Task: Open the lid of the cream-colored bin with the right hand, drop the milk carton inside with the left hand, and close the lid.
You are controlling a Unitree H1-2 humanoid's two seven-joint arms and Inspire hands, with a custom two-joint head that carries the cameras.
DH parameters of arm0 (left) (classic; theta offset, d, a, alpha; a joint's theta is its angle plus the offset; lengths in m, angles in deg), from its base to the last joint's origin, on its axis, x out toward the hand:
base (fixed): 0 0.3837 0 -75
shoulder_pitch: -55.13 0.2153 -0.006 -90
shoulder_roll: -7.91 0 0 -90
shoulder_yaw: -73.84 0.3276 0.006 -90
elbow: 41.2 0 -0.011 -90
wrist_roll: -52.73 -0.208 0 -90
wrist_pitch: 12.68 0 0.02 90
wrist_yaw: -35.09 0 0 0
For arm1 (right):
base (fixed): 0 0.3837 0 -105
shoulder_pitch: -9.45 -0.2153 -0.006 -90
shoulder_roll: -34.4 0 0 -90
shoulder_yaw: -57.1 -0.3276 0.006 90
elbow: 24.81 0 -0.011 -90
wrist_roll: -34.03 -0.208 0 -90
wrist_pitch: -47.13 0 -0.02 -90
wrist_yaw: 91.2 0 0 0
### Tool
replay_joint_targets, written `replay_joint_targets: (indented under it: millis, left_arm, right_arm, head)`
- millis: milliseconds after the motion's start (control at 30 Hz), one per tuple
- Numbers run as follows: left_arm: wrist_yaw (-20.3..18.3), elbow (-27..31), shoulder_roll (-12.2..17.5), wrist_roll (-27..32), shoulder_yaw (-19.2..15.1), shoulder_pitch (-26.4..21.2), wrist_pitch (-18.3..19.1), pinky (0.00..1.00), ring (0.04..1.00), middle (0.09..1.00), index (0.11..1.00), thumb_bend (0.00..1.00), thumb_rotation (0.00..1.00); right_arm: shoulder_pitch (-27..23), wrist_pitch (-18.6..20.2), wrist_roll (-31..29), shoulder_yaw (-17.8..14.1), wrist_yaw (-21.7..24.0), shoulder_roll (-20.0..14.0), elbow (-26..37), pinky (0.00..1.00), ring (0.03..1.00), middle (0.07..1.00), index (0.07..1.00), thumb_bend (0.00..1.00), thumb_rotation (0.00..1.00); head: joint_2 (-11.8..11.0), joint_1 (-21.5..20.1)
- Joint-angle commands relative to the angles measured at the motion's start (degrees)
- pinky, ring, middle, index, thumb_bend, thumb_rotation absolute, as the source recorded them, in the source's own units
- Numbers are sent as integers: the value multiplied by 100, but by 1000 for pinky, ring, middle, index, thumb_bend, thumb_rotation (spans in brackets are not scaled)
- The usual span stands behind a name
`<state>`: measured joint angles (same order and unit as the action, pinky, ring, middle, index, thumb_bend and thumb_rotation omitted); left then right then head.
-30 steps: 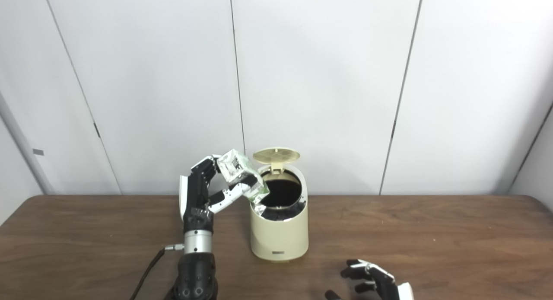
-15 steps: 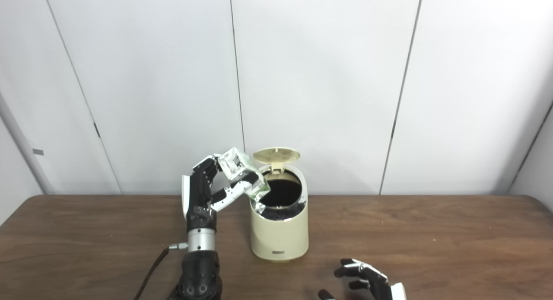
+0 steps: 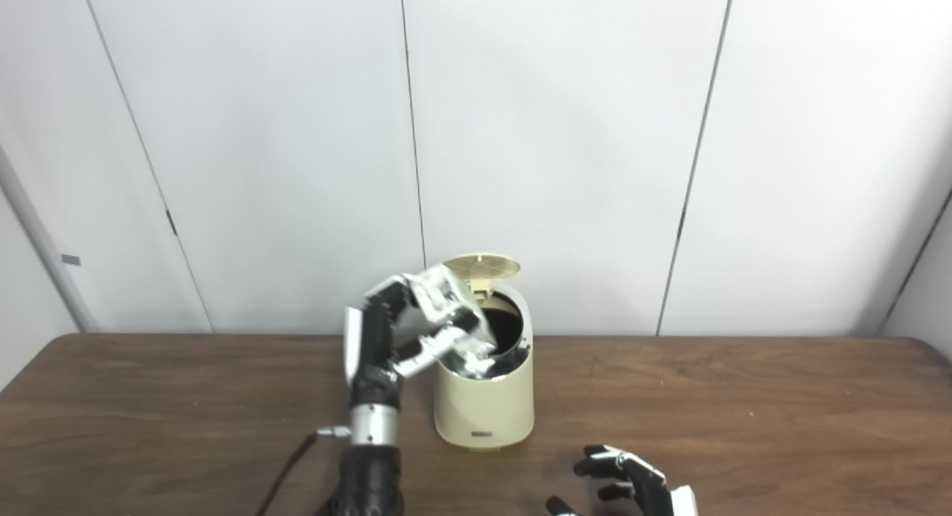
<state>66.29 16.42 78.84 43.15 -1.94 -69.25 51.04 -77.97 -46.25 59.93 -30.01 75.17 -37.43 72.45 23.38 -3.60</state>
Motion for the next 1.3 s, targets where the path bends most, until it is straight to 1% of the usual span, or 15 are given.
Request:
replay_joint_targets:
  millis: [0,133,200,267,367,433,500,567,667,733,767,867,933,1167,1267]
  left_arm:
    - [155,-43,25,-167,148,-151,-65,632,485,474,471,509,0]
    - [309,-124,57,-114,308,-162,-65,729,498,455,482,503,0]
    - [358,-163,66,-98,358,-172,-65,680,488,458,480,504,0]
    - [407,-194,74,-97,396,-188,-65,657,487,459,480,504,0]
    - [440,-223,75,-71,428,-209,-65,698,495,453,485,503,0]
    - [437,-246,73,-45,416,-225,-65,728,497,453,485,503,0]
    - [459,-284,91,-46,415,-257,-65,667,495,453,486,503,0]
    - [529,-329,139,-101,456,-299,-65,633,491,457,484,504,0]
    - [635,-377,222,-150,555,-353,-65,757,505,454,484,502,0]
    - [843,-430,302,-258,691,-413,-65,818,507,451,486,502,0]
    - [1078,-482,355,-402,802,-463,-65,829,508,449,487,502,0]
    - [1957,-758,498,-959,1183,-662,-65,774,508,446,485,502,0]
    - [2326,-903,576,-1148,1426,-765,-65,759,509,448,480,502,0]
    - [3199,-1284,799,-1762,2136,-1010,-65,739,513,451,471,502,0]
    - [3445,-1397,848,-1900,2342,-1082,-65,734,511,457,465,503,0]
  right_arm:
    - [-71,-57,-24,11,-72,62,67,529,644,688,496,481,141]
    - [-71,-80,-30,26,-58,51,71,552,656,699,496,481,142]
    - [-66,-64,-45,24,-54,65,83,531,648,693,496,481,142]
    - [-62,-59,-41,30,-54,69,88,531,649,693,496,481,142]
    - [-47,37,-55,31,-40,104,130,544,655,700,497,481,142]
    - [-49,-20,-36,50,-62,79,110,541,653,697,496,481,142]
    - [-53,-37,-12,59,-80,69,98,543,653,695,496,481,142]
    - [-47,-11,-21,60,-78,82,114,552,659,700,496,481,143]
    - [-47,-30,2,73,-83,70,107,562,660,702,496,481,144]
    - [-44,-50,-11,75,-85,69,100,557,656,701,496,481,144]
    - [-42,-69,-16,78,-88,66,97,554,655,700,496,481,144]
    - [-42,-100,22,99,-92,43,92,546,651,698,496,481,145]
    - [-44,-98,41,105,-105,42,87,548,652,698,496,481,145]
    - [-38,-92,42,123,-114,46,94,549,653,697,496,482,146]
    - [-37,-75,31,122,-113,58,103,552,653,697,496,482,146]
  head:
    - [2,-7]
    - [12,-26]
    - [7,-29]
    - [6,-39]
    - [7,-53]
    - [7,-53]
    - [7,-53]
    - [16,-70]
    - [20,-75]
    - [21,-75]
    - [21,-75]
    - [25,-73]
    - [29,-77]
    - [39,-75]
    - [36,-75]
